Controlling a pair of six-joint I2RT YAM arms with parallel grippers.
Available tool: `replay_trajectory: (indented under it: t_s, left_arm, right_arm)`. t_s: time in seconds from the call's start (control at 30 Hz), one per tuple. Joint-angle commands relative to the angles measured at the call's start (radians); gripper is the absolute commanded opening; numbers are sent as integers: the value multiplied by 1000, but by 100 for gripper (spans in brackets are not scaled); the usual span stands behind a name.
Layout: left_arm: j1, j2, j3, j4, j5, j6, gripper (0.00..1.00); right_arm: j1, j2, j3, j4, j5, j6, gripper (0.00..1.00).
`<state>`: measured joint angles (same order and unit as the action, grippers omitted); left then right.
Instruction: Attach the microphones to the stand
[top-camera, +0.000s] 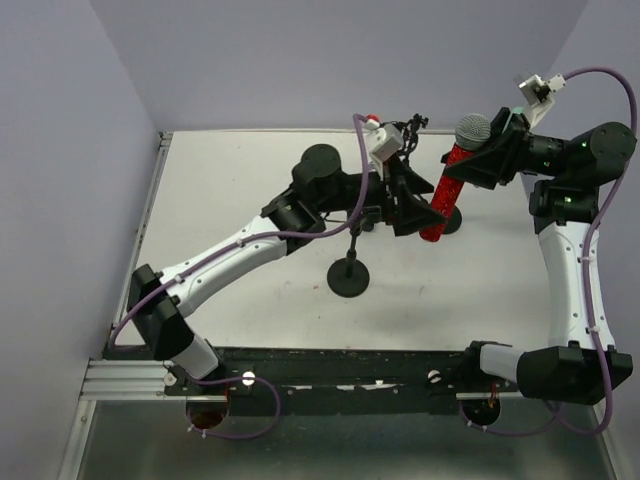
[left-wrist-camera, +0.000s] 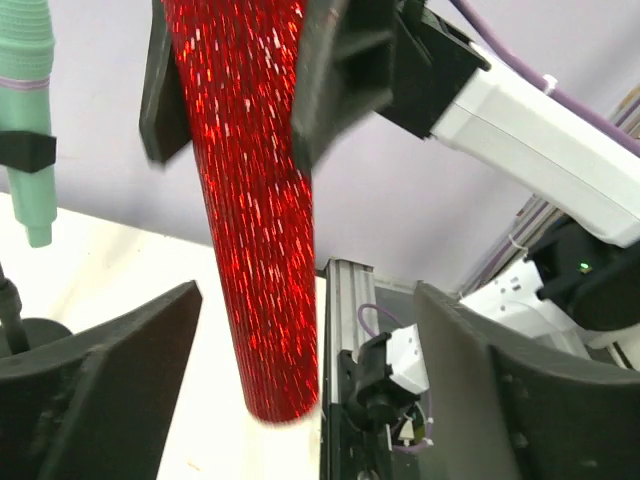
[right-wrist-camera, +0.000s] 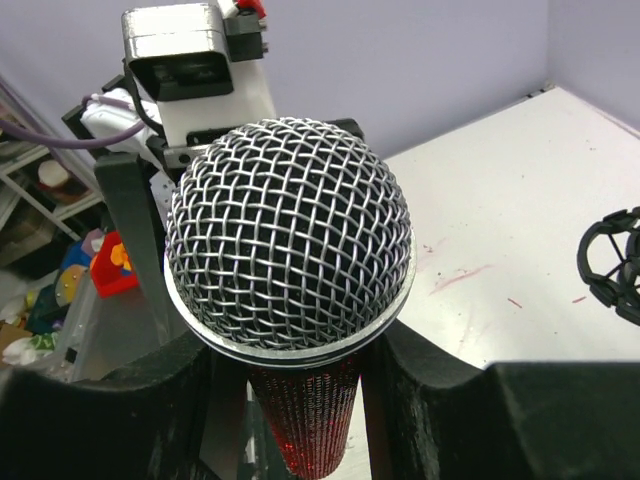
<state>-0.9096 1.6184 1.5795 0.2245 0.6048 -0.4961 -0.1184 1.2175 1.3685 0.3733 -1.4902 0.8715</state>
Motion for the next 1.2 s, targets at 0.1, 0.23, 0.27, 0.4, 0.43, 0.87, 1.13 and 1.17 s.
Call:
replay_trajectory:
  t_s: [0.1, 0.23, 0.27, 0.4, 0.43, 0.87, 1.13, 1.17]
  left_arm:
    - [44, -273, -225, 167, 20, 10, 98]
    - [58, -402, -315, 135, -2, 70, 99]
    - [61, -429, -338, 125, -13, 85, 98]
    - [89, -547, -414, 76, -33, 137, 98]
    - [97, -572, -421, 52, -33, 151, 98]
    - [229, -817, -581, -197, -115, 214, 98]
    - [264, -925, -664, -339, -162, 281, 98]
    - [267, -930, -670, -361, -154, 293, 98]
  right_arm:
    - [-17, 11, 76, 13, 2, -8, 3]
    - [-17, 13, 70, 4, -4, -31, 3]
    - [-17, 14, 64, -2, -5, -40, 3]
    - [-17, 19, 52, -80, -2, -121, 3]
    - [-15, 20, 52, -103, 1, -149, 3]
    - [51, 59, 101, -416, 45, -411, 3]
    - [172, 142, 351, -1014, 274, -926, 4]
    - [175, 142, 356, -1027, 275, -940, 4]
